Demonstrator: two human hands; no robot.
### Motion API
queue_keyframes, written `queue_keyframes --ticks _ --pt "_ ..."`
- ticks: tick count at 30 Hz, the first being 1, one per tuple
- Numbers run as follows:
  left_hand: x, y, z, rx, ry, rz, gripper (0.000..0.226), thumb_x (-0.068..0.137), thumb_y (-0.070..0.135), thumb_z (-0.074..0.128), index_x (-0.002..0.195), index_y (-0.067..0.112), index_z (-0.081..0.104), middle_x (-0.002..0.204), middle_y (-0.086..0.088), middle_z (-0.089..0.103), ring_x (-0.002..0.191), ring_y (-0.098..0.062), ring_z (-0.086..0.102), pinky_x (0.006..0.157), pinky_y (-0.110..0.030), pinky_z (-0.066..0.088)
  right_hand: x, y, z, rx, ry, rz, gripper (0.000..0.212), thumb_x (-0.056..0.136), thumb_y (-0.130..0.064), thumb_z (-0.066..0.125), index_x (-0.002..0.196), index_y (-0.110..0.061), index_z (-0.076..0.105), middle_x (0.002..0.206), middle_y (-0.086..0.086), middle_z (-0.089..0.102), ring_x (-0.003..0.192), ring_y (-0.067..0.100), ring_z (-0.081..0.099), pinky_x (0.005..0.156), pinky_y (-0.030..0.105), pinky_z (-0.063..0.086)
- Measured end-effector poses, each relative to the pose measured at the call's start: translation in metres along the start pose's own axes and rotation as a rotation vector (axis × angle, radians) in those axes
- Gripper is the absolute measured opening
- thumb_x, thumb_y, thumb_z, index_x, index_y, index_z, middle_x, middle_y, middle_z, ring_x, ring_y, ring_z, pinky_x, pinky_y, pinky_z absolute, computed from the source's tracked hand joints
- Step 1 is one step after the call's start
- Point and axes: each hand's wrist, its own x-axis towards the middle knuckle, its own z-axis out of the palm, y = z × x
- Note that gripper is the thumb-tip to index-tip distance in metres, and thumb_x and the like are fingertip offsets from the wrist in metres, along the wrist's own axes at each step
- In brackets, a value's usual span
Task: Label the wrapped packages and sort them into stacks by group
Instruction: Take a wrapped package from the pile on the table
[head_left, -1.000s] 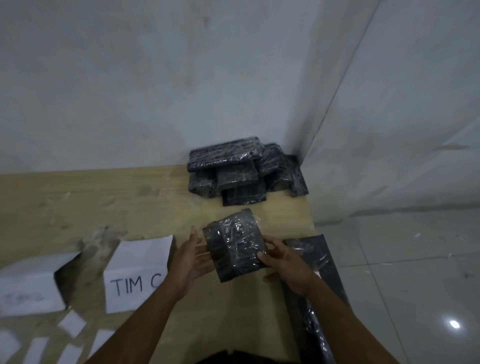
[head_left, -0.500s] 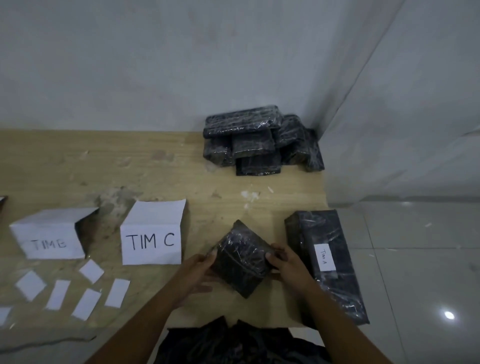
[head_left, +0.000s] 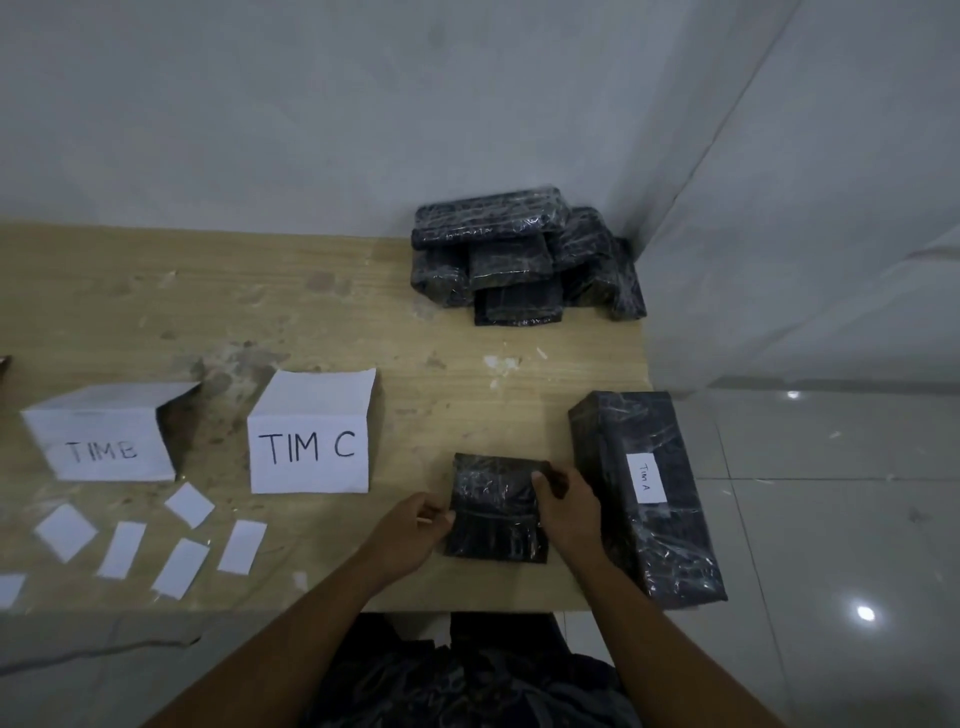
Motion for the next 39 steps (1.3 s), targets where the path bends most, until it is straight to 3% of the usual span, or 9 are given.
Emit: queue_keyframes --ticks 4,9,15,19,25,28,31,36,39 --pt "-0.007 -0.005 -0.012 0.048 -0.032 0.047 0.024 0.095 0.03 0.054 0.116 0.02 0.058 0.112 0.002 0.06 0.101 -0.014 0.059 0.086 -0.034 0.052 -0.016 -0.001 0.006 -0.078 0.116 -0.084 0.024 0.093 -0.025 0.059 0.109 -0.008 0.059 0.103 0.009 0.063 0.1 0.026 0.06 0.084 0.032 0.047" --pt "-0.02 -0.022 -0.047 -0.027 0.02 0.076 0.017 0.095 0.031 0.054 0.107 0.02 0.059 0.106 0.002 0.064 0.097 -0.014 0.062 0.077 -0.029 0.051 -0.037 -0.025 0.029 -0.195 0.164 -0.263 0.026 0.088 -0.018 0.062 0.112 -0.01 0.058 0.107 0.007 0.059 0.101 0.025 0.055 0.085 0.037 0.05" --pt "-0.053 -0.066 -0.106 -0.198 0.239 0.105 0.006 0.094 0.013 0.055 0.098 0.01 0.059 0.1 -0.012 0.069 0.084 -0.022 0.066 0.054 -0.013 0.044 -0.073 -0.061 0.103 -0.241 -0.002 -0.419 0.025 0.083 -0.009 0.06 0.108 -0.004 0.061 0.111 0.015 0.062 0.106 0.032 0.057 0.09 0.032 0.041" --pt "-0.071 -0.112 -0.147 -0.217 0.339 0.033 0.01 0.094 0.019 0.056 0.1 0.013 0.06 0.097 -0.003 0.07 0.083 -0.017 0.067 0.059 -0.016 0.046 -0.106 -0.083 0.162 -0.271 -0.247 -0.481 0.029 0.085 -0.015 0.059 0.114 -0.011 0.059 0.118 0.007 0.06 0.114 0.023 0.052 0.091 0.019 0.033" --pt "-0.089 -0.17 -0.198 -0.155 0.423 -0.01 0.006 0.092 0.02 0.058 0.097 0.017 0.061 0.099 -0.002 0.068 0.09 -0.019 0.065 0.073 -0.025 0.047 -0.135 -0.101 0.248 -0.582 -0.592 -0.66 0.048 0.083 -0.035 0.047 0.125 -0.012 0.057 0.133 0.007 0.051 0.128 0.025 0.043 0.105 0.03 0.032" --pt "-0.094 -0.188 -0.214 -0.18 0.428 -0.003 0.004 0.092 0.017 0.058 0.09 0.02 0.061 0.096 -0.005 0.069 0.089 -0.021 0.066 0.073 -0.026 0.049 -0.148 -0.098 0.273 -0.728 -0.59 -0.759 0.062 0.085 -0.042 0.059 0.14 -0.02 0.042 0.155 0.004 0.029 0.143 0.024 0.024 0.114 0.039 0.023" --pt "-0.096 -0.196 -0.221 -0.173 0.422 0.001 0.006 0.092 0.015 0.058 0.095 0.015 0.062 0.097 -0.006 0.069 0.088 -0.02 0.066 0.068 -0.019 0.048 -0.155 -0.089 0.283 -0.921 -0.575 -0.825 0.075 0.082 -0.05 0.063 0.144 -0.02 0.034 0.158 0.006 0.018 0.145 0.028 0.014 0.114 0.048 0.023" --pt "-0.092 -0.207 -0.223 -0.172 0.352 0.008 0.01 0.09 0.024 0.061 0.097 0.018 0.064 0.098 -0.003 0.069 0.091 -0.02 0.066 0.088 -0.04 0.054 -0.166 -0.07 0.286 -1.088 -0.487 -0.866 0.074 0.052 -0.046 0.084 0.116 -0.017 0.061 0.129 0.009 0.058 0.117 0.031 0.057 0.083 0.041 0.052" --pt "-0.092 -0.206 -0.221 -0.153 0.323 0.013 0.01 0.09 0.025 0.061 0.098 0.018 0.063 0.098 -0.002 0.069 0.092 -0.019 0.066 0.089 -0.04 0.053 -0.173 -0.064 0.283 -1.036 -0.408 -0.922 0.055 0.051 -0.034 0.082 0.102 -0.019 0.067 0.112 0.005 0.064 0.101 0.026 0.064 0.071 0.034 0.053"
